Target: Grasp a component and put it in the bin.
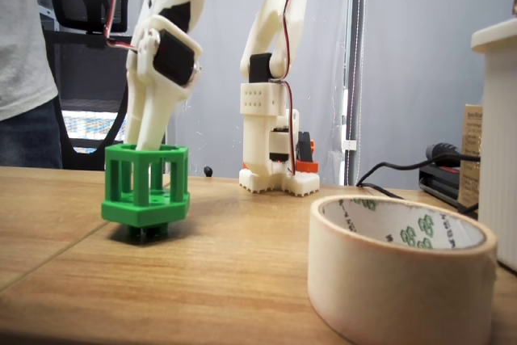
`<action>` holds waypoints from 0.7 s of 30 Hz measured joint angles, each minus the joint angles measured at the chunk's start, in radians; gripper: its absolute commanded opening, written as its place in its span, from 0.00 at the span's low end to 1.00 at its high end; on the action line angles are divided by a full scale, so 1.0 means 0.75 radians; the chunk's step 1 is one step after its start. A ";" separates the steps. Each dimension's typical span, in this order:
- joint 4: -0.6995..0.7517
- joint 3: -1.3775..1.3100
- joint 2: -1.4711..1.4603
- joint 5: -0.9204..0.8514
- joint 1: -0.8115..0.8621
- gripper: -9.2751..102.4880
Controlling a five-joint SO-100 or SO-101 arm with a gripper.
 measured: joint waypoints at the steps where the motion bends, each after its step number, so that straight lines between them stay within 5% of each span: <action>1: 0.000 -0.014 0.000 0.000 -0.022 0.17; 10: 0.000 -0.047 0.000 0.012 -0.065 0.08; 21: 0.000 -0.047 0.000 0.008 -0.074 0.09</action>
